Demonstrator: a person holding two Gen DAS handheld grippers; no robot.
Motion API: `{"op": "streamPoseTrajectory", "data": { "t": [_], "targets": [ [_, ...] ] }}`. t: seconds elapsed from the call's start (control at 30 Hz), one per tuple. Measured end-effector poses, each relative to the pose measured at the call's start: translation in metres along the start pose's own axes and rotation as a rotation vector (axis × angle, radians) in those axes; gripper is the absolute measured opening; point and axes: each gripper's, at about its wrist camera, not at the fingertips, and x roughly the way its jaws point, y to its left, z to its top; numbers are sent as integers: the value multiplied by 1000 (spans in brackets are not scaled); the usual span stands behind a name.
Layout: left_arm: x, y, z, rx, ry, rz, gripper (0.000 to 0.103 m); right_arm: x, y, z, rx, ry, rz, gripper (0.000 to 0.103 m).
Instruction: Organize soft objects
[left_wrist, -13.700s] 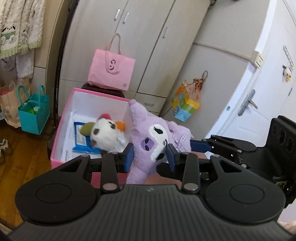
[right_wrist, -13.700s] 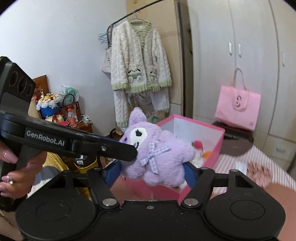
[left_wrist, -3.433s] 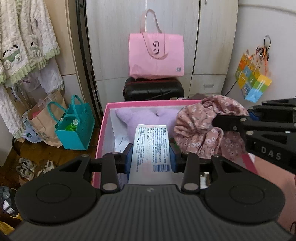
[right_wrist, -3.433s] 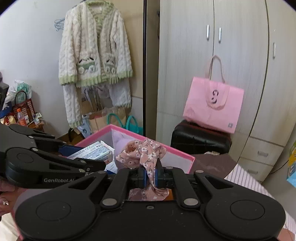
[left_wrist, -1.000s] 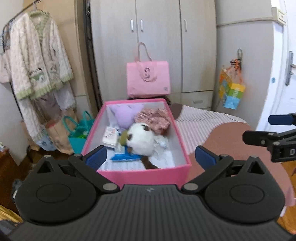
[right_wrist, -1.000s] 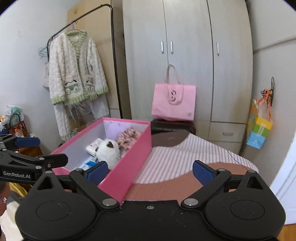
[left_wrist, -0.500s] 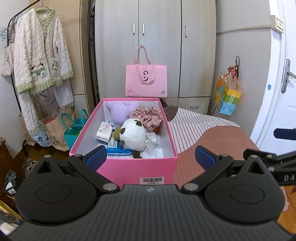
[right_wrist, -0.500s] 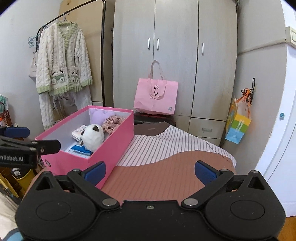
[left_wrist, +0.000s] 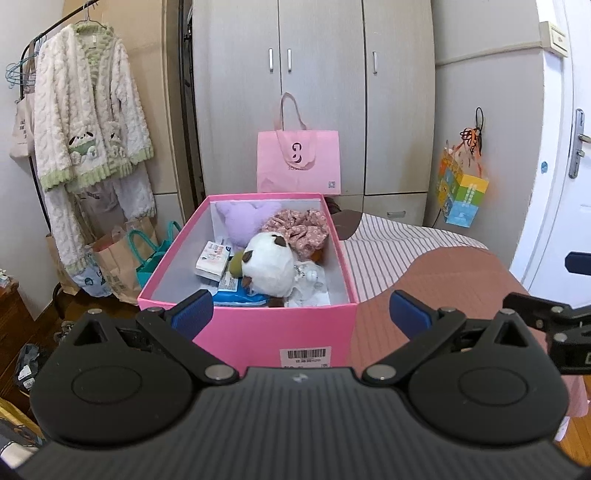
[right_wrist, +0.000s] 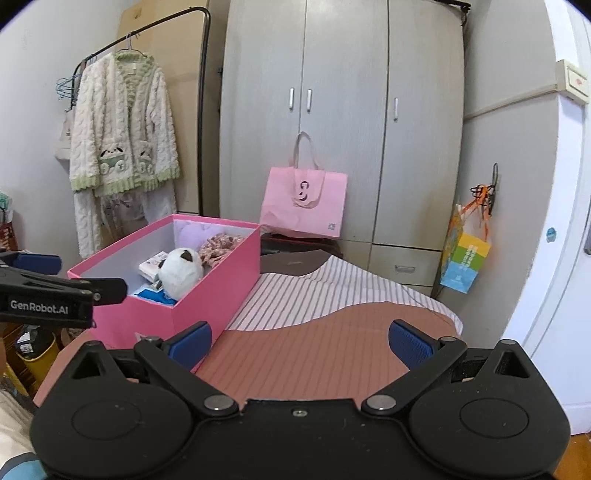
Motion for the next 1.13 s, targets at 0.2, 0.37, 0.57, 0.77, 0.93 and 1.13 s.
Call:
{"op": "streamPoseTrajectory", "data": {
  "t": [0.2, 0.37, 0.57, 0.77, 0.93, 1.13],
  "targets": [
    [-5, -3, -3, 6, -25, 7, 103, -3, -5, -1, 41, -15, 0, 103],
    [-7, -6, -6, 17, -35, 24, 103, -8, -12, -3, 111, -1, -5, 103],
    [-7, -5, -9, 3, -34, 10, 103, -14, -12, -6, 126, -11, -27, 103],
    [-5, -5, -12, 1, -33, 12, 103, -21, -5, -8, 91, -32, -63, 103],
    [-5, -4, -13, -4, -36, 19, 103, -24, 1, -7, 69, -47, -107, 103],
    [-5, -3, -14, -2, -40, 31, 103, -24, 0, -8, 75, -38, -113, 103]
  ]
}}
